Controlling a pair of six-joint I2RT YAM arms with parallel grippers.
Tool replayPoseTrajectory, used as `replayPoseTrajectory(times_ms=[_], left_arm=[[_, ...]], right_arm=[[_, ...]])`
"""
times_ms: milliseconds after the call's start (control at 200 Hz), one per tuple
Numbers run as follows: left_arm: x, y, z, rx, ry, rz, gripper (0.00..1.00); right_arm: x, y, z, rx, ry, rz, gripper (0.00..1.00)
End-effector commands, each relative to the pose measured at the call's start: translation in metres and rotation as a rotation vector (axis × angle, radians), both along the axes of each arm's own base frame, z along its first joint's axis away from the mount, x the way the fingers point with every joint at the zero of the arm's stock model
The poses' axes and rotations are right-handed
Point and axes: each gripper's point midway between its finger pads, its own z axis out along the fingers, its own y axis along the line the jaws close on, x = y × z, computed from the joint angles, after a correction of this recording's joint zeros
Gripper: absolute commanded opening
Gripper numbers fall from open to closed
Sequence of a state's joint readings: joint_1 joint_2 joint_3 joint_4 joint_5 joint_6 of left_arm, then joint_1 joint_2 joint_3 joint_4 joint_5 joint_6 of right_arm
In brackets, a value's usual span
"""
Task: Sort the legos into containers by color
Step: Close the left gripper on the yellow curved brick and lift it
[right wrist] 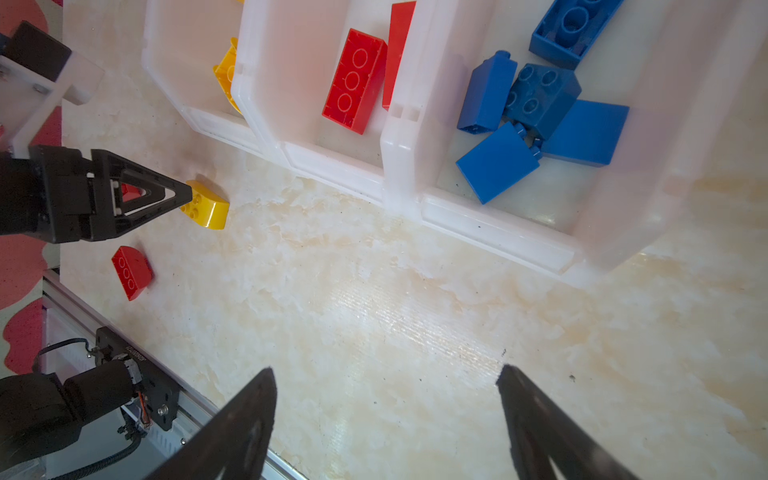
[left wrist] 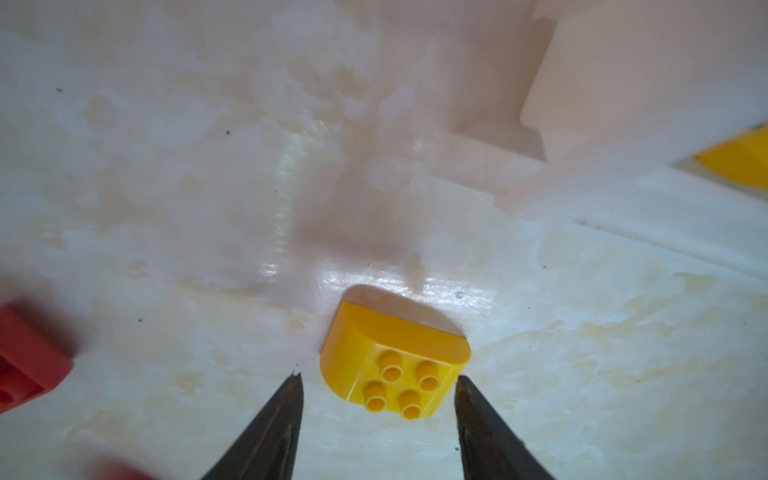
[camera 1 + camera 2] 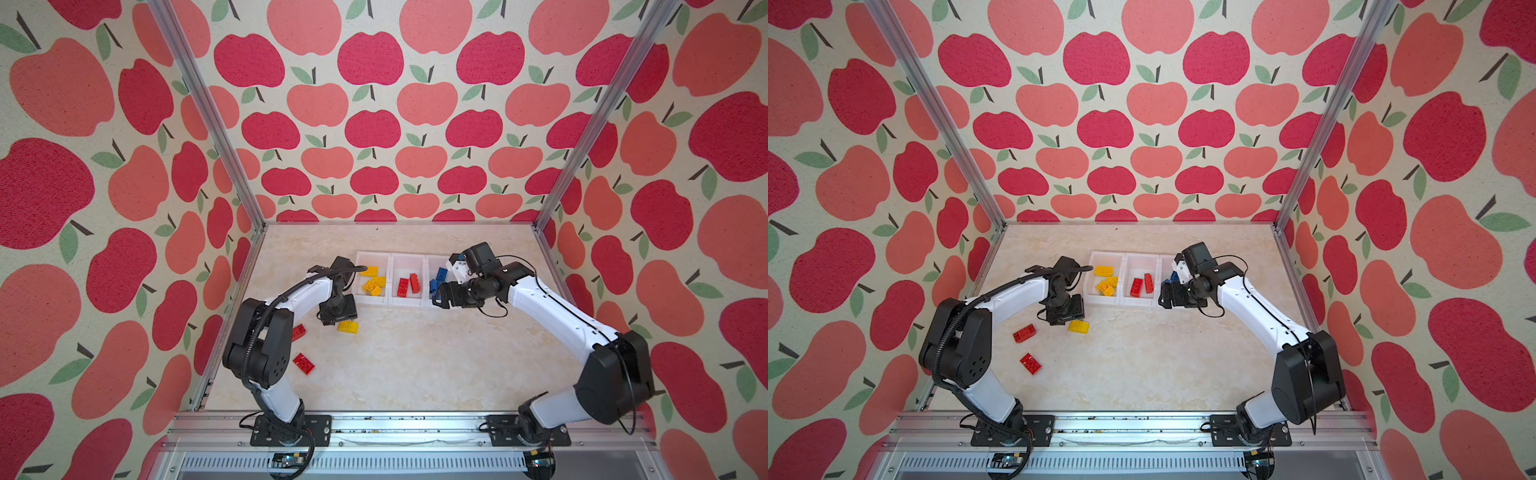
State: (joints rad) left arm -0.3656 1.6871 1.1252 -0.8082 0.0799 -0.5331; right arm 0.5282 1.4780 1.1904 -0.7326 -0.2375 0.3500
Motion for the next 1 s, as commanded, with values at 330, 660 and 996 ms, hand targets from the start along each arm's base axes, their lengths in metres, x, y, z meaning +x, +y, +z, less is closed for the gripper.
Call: replayPoseTrajectory(times_ms=[330, 660, 996], left_arm=[[-0.02, -0.005, 0.021, -0.063, -0.035, 0.259, 0.71], [-0.023, -0.012, 0.008, -0.134, -0.005, 0.556, 0.73], [-0.021, -0.018, -0.008, -0.112, -0.045, 0.688, 0.72]], right_arm=[[-0.015, -0.011, 0.004, -0.01, 0.007, -0.012, 0.86], [-0.022, -0.018, 0.012, -0.057, 0.034, 0.025, 0.86], [-0.024, -0.02, 0.013, -0.048, 0.046, 0.046, 0.86]])
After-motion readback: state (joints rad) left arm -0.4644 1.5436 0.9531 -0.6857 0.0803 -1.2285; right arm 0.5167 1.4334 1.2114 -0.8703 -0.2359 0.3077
